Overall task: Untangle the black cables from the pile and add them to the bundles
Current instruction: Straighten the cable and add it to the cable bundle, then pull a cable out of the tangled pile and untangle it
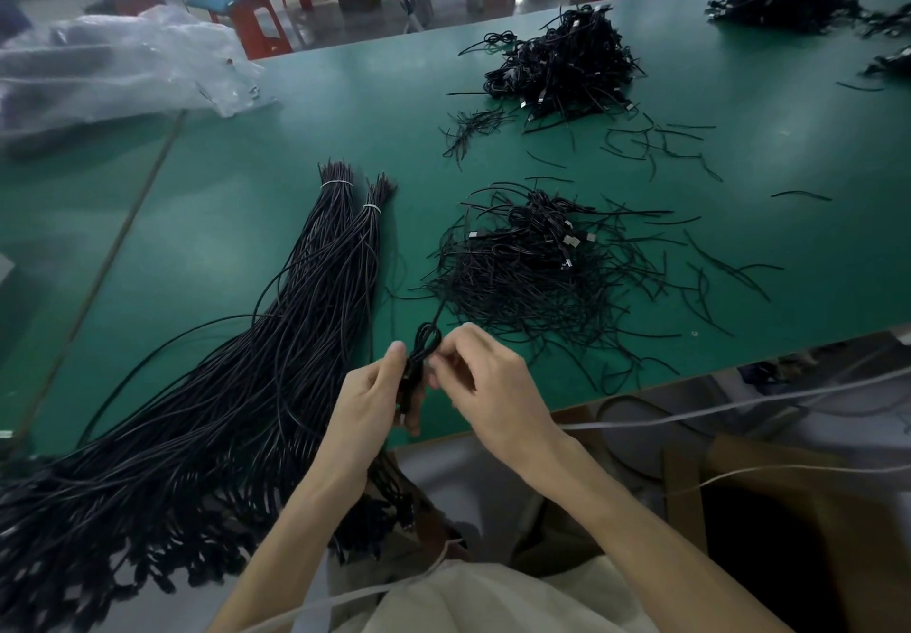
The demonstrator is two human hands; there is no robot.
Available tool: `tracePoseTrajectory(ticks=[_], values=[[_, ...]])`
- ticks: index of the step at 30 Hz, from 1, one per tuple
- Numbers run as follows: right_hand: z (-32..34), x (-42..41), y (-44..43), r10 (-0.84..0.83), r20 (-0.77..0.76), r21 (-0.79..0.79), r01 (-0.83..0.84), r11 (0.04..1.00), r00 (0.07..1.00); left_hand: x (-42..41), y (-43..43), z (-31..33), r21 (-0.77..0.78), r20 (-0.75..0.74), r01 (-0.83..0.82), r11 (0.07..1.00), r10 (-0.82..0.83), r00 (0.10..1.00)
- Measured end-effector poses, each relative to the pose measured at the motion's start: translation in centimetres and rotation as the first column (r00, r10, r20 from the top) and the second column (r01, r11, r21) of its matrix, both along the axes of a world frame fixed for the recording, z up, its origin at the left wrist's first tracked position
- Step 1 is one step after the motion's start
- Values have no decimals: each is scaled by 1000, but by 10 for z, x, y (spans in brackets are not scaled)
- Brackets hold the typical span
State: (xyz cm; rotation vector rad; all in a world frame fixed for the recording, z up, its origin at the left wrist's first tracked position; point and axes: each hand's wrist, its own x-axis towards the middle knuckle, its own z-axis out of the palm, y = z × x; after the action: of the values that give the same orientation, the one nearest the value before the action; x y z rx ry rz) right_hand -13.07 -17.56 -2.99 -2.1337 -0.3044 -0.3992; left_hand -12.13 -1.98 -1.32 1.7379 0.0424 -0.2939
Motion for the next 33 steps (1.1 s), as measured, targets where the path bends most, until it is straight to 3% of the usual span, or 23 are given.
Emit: tracePoseTrajectory(ticks=[8,13,17,20,23,26,29,33], values=[[5,-2,-2,1,77,-59,4,998,997,5,5,2,29,138,22,999,-26,990],[11,1,-6,33,89,-77,-26,997,995,5,21,5,14,309,200,980,-194,931],[19,5,-10,63,114,-83,-53,995,991,12,30,8,154,418,318,935,-354,837],[28,11,-11,96,148,-139,-76,987,984,23,28,12,290,469,228,930,-345,813],[38,18,-14,126,185,-175,-94,980,975,41,31,24,506,605,68,860,-410,683],[51,24,-15,150,232,-192,-106,976,961,54,32,40,494,666,84,865,-439,603],[62,26,-11,146,304,-185,-92,979,942,55,24,49,399,606,171,901,-399,688],[68,29,-8,93,406,-190,-16,982,909,50,9,56,63,470,150,987,-162,868]])
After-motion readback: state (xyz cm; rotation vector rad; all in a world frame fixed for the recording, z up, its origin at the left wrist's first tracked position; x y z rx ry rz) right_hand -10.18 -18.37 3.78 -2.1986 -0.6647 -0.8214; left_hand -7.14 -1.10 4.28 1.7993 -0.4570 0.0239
